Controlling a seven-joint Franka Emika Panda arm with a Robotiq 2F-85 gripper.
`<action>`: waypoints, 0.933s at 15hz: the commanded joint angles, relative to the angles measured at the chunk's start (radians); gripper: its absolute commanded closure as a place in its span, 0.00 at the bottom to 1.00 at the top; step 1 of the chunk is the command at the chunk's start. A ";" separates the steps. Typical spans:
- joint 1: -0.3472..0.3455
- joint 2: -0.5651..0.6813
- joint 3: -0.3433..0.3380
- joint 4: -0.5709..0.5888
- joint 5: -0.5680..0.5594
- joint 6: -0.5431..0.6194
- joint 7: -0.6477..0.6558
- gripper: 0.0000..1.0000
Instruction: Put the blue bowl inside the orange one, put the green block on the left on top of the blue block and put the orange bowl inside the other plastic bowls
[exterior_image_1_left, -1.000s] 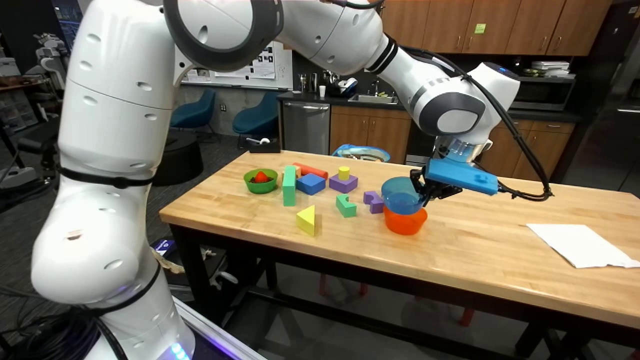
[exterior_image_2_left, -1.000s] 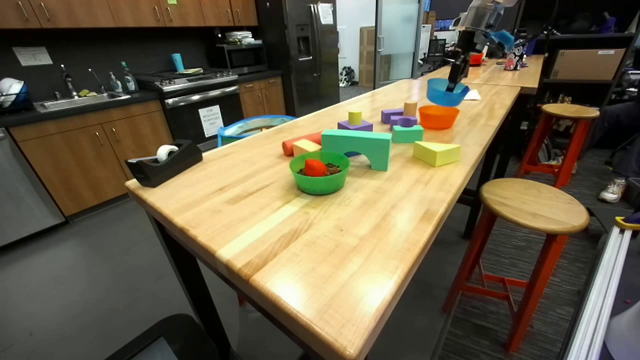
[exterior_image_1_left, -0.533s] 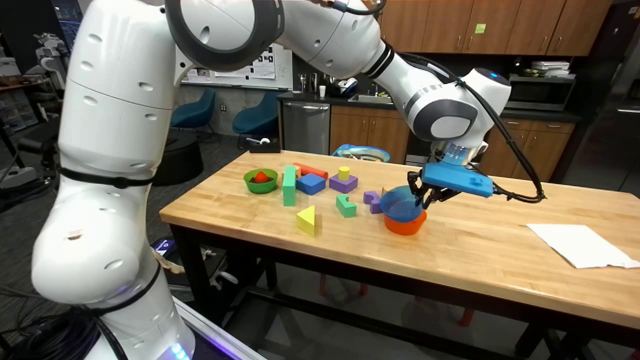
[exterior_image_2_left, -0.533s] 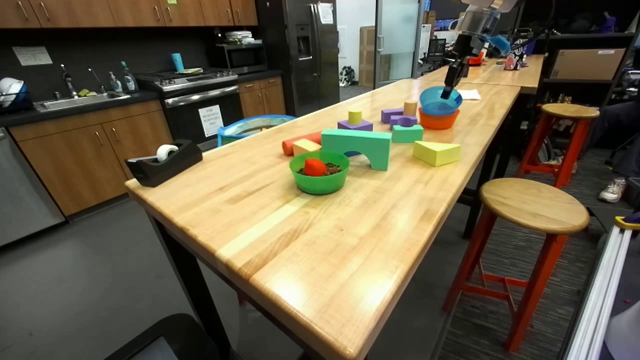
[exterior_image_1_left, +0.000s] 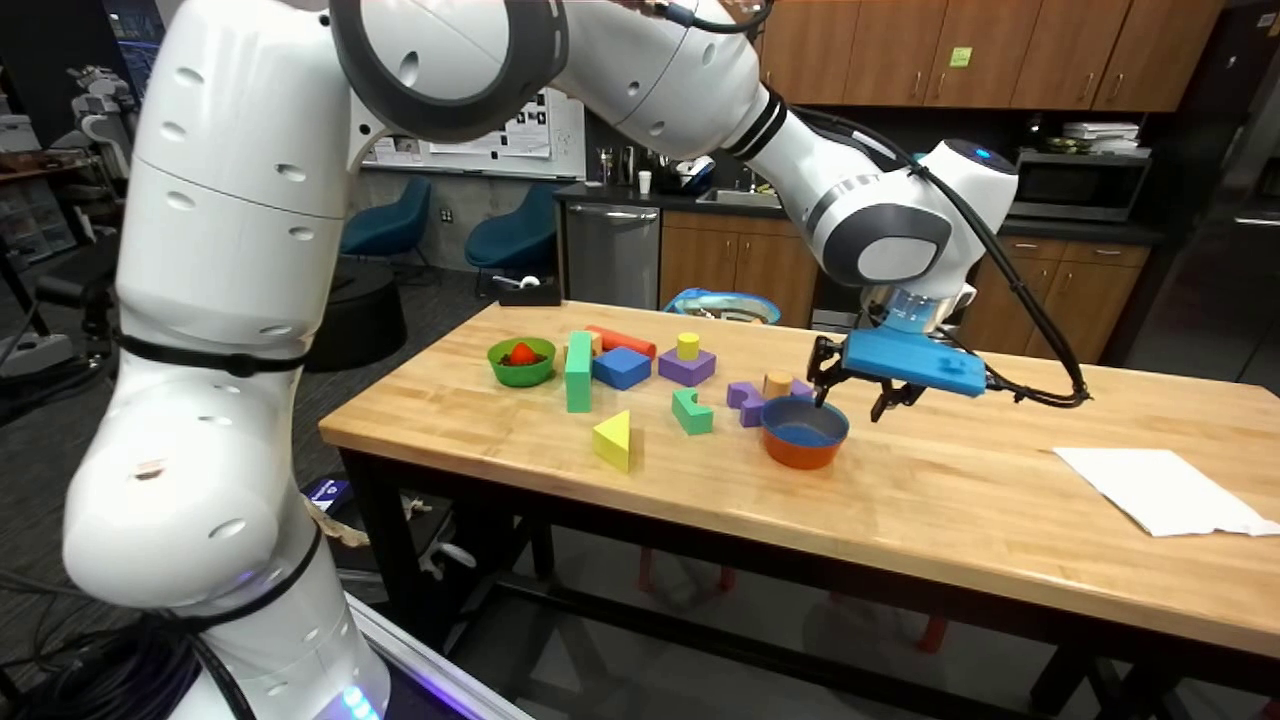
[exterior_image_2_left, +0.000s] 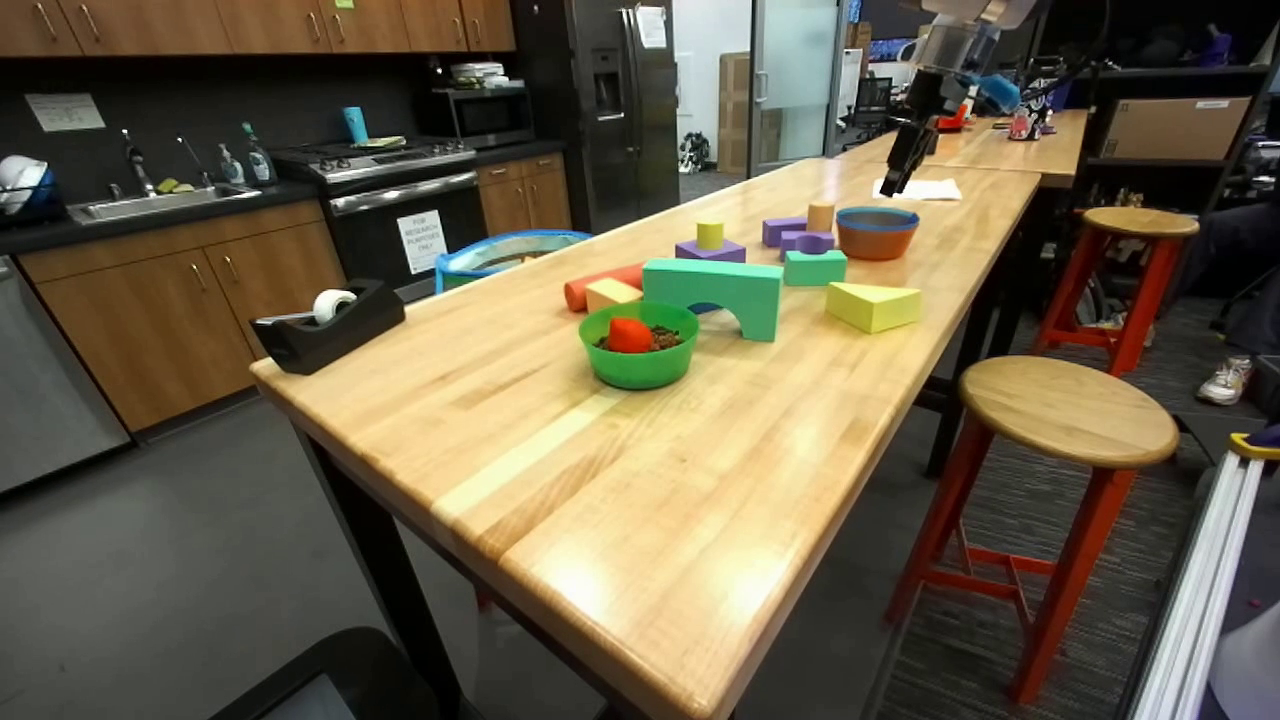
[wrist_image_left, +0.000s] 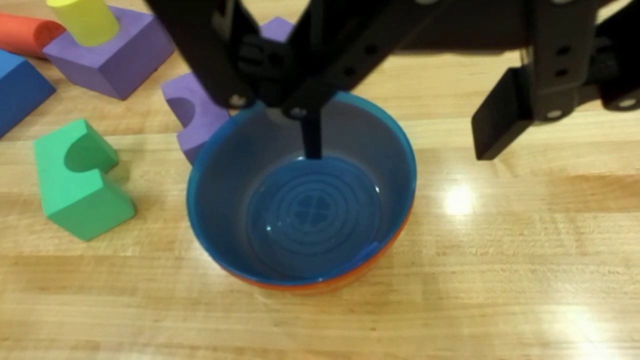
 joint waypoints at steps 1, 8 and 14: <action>0.000 -0.062 0.006 -0.072 -0.001 0.030 -0.026 0.00; 0.023 -0.271 -0.021 -0.334 -0.033 0.057 -0.229 0.00; 0.078 -0.420 -0.080 -0.561 -0.078 0.187 -0.374 0.00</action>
